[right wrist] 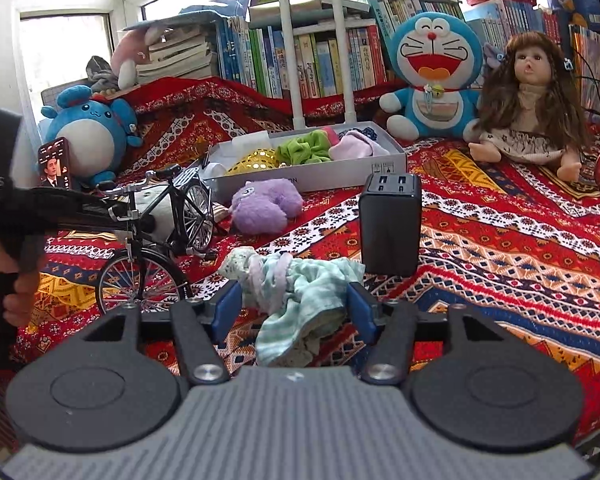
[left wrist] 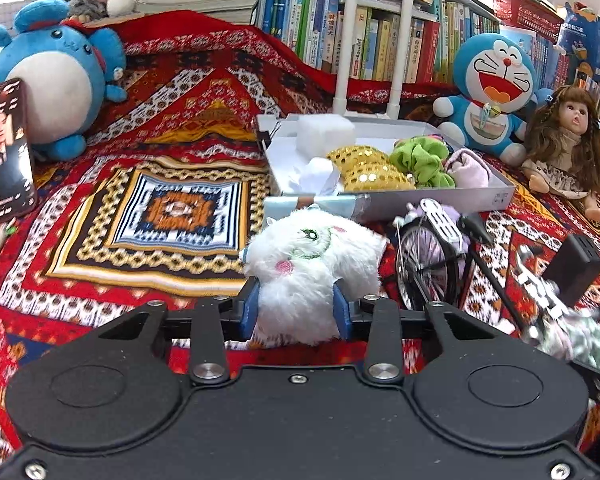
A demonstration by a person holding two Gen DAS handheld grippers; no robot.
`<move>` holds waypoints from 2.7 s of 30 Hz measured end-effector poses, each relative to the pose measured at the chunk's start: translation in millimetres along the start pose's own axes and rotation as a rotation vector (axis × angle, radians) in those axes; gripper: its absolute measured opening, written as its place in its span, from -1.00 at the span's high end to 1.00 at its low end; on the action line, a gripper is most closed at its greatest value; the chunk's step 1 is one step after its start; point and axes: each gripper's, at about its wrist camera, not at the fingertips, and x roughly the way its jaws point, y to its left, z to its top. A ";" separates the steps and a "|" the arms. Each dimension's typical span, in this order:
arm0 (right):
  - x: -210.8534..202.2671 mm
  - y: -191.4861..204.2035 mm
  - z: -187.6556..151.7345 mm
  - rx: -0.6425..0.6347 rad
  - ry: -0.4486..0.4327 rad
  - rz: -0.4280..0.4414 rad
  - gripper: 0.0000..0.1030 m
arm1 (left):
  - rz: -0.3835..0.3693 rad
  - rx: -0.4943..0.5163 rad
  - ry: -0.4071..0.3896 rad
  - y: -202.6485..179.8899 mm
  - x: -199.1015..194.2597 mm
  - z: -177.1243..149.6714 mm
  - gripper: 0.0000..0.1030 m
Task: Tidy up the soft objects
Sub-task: 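Lift the white plush with the left tool while the right tool lifts the gingham scrunchie, then carry the white plush in the left tool while the right tool carries the scrunchie over the tray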
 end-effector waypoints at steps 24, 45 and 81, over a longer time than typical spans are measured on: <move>20.0 6.3 -4.2 -0.001 0.023 0.008 -0.20 | 0.004 -0.034 0.016 -0.9 4.6 -13.5 0.19; -20.3 -5.7 50.4 -0.002 -0.126 0.043 0.37 | 0.001 0.054 -0.120 -8.3 -36.3 33.1 0.26; 200.8 -21.4 194.2 0.110 0.279 0.054 0.37 | -0.048 0.045 0.003 -29.6 131.5 142.8 0.26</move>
